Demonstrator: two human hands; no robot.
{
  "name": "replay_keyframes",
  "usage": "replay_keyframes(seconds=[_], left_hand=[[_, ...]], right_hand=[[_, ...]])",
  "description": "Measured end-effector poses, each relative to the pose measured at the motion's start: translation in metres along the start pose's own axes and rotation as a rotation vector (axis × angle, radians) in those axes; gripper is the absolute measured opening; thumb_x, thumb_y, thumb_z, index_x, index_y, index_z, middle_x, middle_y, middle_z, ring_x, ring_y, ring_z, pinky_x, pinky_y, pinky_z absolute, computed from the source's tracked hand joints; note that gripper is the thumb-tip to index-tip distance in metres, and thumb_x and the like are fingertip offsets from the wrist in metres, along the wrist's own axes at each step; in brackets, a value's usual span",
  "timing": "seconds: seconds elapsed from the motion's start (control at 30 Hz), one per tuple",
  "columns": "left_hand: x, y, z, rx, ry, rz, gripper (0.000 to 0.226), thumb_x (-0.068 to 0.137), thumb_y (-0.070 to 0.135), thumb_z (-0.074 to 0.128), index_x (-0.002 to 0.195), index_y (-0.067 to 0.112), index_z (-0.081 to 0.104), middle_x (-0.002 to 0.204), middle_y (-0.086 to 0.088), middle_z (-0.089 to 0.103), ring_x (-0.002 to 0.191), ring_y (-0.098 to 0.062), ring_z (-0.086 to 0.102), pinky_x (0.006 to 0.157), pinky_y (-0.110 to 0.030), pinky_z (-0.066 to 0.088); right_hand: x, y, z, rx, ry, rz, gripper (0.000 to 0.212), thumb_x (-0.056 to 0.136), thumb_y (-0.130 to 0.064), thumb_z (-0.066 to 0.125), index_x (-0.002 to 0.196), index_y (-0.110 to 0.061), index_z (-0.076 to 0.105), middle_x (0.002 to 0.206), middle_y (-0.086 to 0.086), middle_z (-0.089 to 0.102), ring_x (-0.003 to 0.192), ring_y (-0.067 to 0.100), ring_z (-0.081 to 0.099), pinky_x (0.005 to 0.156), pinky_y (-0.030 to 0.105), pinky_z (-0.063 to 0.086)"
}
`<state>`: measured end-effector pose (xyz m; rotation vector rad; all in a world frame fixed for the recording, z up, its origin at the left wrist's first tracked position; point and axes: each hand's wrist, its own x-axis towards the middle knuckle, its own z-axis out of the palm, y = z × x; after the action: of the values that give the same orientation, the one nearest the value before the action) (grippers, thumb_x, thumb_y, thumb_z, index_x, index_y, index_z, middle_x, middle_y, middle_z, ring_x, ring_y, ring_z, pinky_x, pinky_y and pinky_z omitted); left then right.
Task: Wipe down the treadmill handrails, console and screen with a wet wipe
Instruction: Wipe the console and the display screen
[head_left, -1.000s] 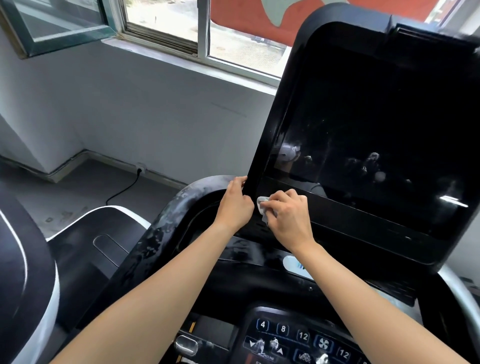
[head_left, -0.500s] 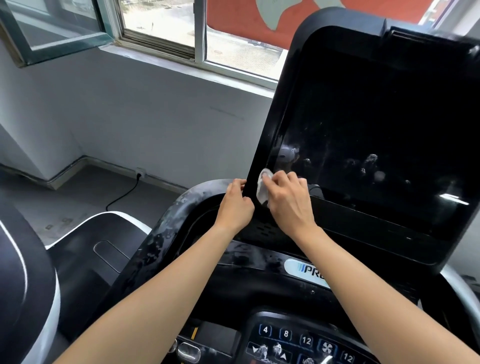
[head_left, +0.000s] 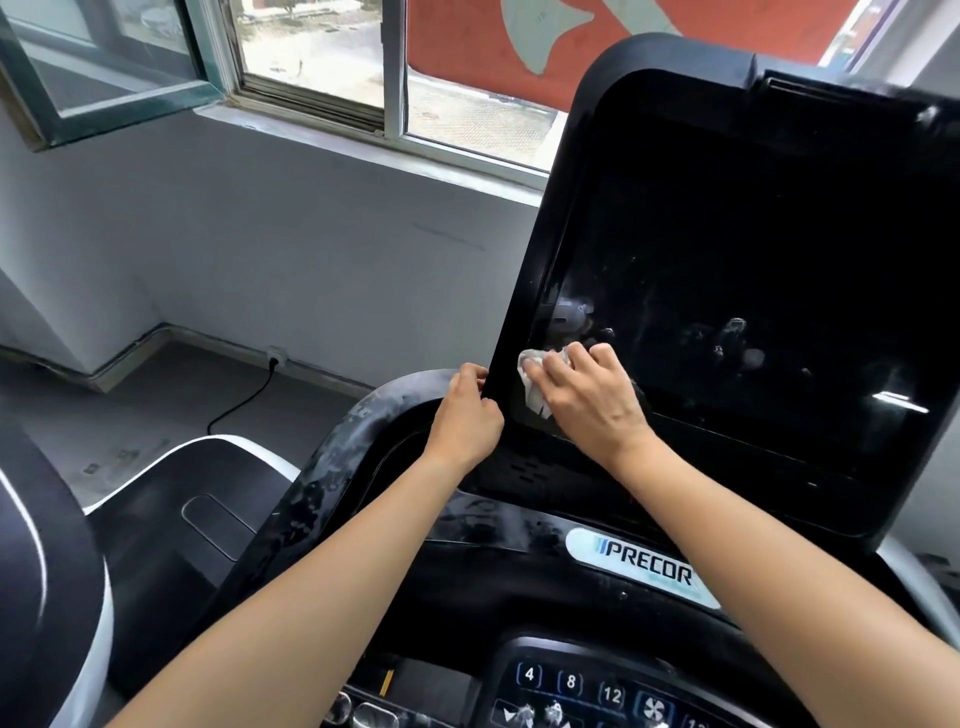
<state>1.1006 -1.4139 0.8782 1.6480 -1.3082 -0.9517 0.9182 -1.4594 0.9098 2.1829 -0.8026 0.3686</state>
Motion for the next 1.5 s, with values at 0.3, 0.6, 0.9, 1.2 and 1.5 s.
replay_keyframes(seconds=[0.3,0.6,0.9,1.2,1.5], left_hand=[[0.003,-0.001,-0.003,0.005,-0.014,-0.003,0.028,0.099,0.01,0.043,0.124,0.021,0.051,0.125,0.003,0.058,0.106,-0.019,0.062,0.095,-0.041,0.054],[0.008,-0.003,-0.005,0.019,-0.018,-0.004,0.023,0.099,0.01,0.04,0.118,0.021,0.049,0.119,-0.001,0.06,0.096,-0.02,0.063,0.084,-0.039,0.055],[0.011,-0.007,-0.007,0.014,-0.013,0.009,0.023,0.1,0.012,0.042,0.118,0.023,0.051,0.119,0.002,0.06,0.097,-0.018,0.063,0.087,-0.039,0.055],[0.013,-0.009,-0.007,0.019,-0.018,0.025,0.023,0.1,0.013,0.042,0.119,0.022,0.051,0.118,0.002,0.061,0.098,-0.019,0.063,0.087,-0.039,0.055],[0.015,-0.008,-0.009,0.032,-0.017,0.026,0.023,0.101,0.013,0.041,0.121,0.021,0.051,0.12,0.002,0.06,0.1,-0.018,0.062,0.085,-0.035,0.053]], right_hand=[[0.01,-0.001,-0.004,0.015,-0.034,0.019,0.038,0.087,-0.003,0.047,0.12,-0.011,0.065,0.102,0.005,0.063,0.087,0.03,0.056,0.075,0.042,0.042],[0.029,0.011,-0.012,-0.017,-0.049,0.191,0.028,0.089,-0.002,0.052,0.108,-0.016,0.066,0.093,0.003,0.06,0.083,0.028,0.054,0.075,0.041,0.038],[0.026,0.01,-0.005,0.025,-0.123,0.168,0.025,0.086,0.002,0.058,0.103,-0.017,0.061,0.093,0.003,0.057,0.08,0.027,0.052,0.074,0.043,0.037],[0.01,-0.002,-0.008,0.037,-0.14,0.044,0.038,0.08,0.001,0.048,0.113,-0.015,0.059,0.102,0.008,0.057,0.085,0.031,0.053,0.076,0.044,0.043],[0.02,0.007,-0.007,-0.002,-0.139,-0.039,0.053,0.095,-0.004,0.013,0.113,-0.02,0.06,0.104,0.005,0.058,0.089,0.028,0.056,0.081,0.044,0.044]])
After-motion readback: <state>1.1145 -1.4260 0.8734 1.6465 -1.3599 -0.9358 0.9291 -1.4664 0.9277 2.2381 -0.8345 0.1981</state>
